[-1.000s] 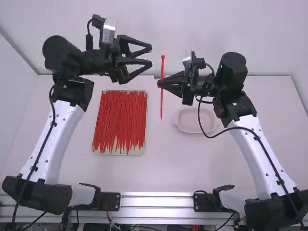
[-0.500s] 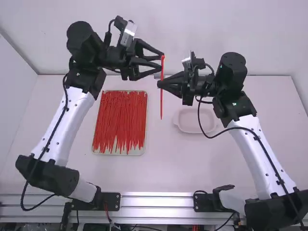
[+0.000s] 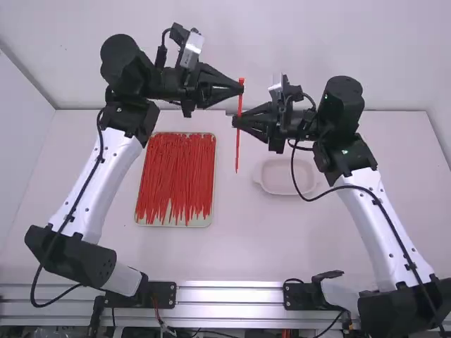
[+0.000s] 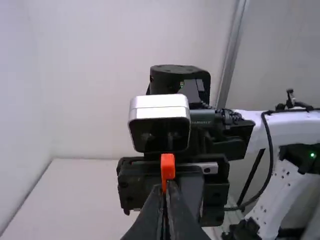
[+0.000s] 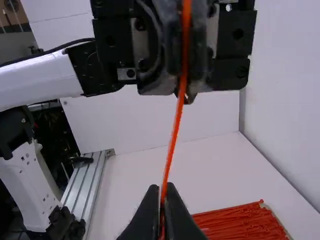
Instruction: Fasten the cable tie
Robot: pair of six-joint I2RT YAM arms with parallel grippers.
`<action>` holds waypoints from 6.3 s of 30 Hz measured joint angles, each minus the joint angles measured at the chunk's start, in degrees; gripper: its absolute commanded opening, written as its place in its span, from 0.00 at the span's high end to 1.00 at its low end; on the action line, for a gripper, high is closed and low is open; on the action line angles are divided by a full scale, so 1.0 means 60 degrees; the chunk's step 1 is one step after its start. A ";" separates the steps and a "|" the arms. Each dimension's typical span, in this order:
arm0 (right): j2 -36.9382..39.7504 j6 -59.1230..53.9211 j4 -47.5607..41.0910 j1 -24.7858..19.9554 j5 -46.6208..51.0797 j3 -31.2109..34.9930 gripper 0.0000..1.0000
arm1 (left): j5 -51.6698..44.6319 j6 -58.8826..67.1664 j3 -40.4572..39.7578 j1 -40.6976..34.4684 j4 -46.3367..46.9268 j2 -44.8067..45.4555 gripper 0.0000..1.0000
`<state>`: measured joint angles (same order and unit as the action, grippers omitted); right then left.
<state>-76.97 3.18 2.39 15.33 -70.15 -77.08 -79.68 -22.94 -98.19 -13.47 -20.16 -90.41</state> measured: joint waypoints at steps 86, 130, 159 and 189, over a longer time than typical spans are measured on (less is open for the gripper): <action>0.0707 -0.0433 -0.5064 -0.0404 1.0958 -0.1158 1.00 | 0.4670 0.0590 -0.2812 0.0372 0.4426 -0.0004 0.01; -0.0379 0.1351 -0.5829 0.4437 2.1842 -0.2623 1.00 | 0.5067 -0.0022 -0.2812 0.0011 0.4994 0.0000 0.01; -0.3402 0.2845 -0.8444 0.4477 2.4775 -0.4615 1.00 | 0.6127 -0.0073 -0.2812 0.0015 0.5027 0.0000 0.01; -0.3402 0.2579 -0.8495 0.7096 2.6006 -0.4615 1.00 | 0.6371 -0.0488 -0.2812 0.0011 0.4980 0.0000 0.98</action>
<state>-97.38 18.65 -48.58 57.91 85.89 -104.77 -41.45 -25.87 -115.07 -13.41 9.72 -90.41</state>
